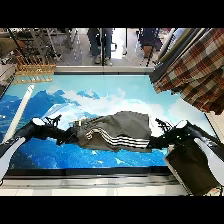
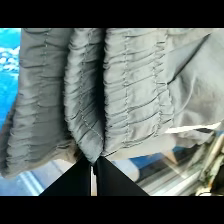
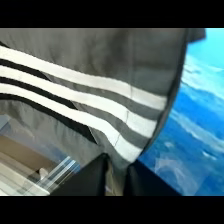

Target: Fold the clothes and pants, and hang the long-sleeved shirts on hangers.

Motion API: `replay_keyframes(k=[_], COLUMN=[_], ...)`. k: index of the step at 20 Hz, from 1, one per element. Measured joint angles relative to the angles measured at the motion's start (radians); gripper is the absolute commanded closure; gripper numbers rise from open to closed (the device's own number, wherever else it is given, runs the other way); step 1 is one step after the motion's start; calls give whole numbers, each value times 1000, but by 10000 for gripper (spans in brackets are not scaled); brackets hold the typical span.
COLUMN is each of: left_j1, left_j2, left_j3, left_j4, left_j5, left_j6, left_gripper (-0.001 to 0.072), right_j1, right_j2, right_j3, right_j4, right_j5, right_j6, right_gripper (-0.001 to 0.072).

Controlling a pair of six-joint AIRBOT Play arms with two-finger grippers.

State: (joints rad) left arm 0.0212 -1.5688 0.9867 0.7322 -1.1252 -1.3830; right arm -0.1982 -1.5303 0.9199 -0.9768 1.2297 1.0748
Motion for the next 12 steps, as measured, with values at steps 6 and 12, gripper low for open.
replay_keyframes(k=[6, 12], left_j1=[49, 196], left_j2=[24, 51], left_j3=[34, 200], left_j4=[-116, -137], left_j5=[-12, -138], left_j6=[29, 32], left_gripper=[700, 700], right_j1=[30, 34], right_j2=[6, 63], right_j3=[51, 203], right_j4=[-73, -83], right_j5=[-52, 10], right_j6=[44, 59], right_gripper=[699, 699])
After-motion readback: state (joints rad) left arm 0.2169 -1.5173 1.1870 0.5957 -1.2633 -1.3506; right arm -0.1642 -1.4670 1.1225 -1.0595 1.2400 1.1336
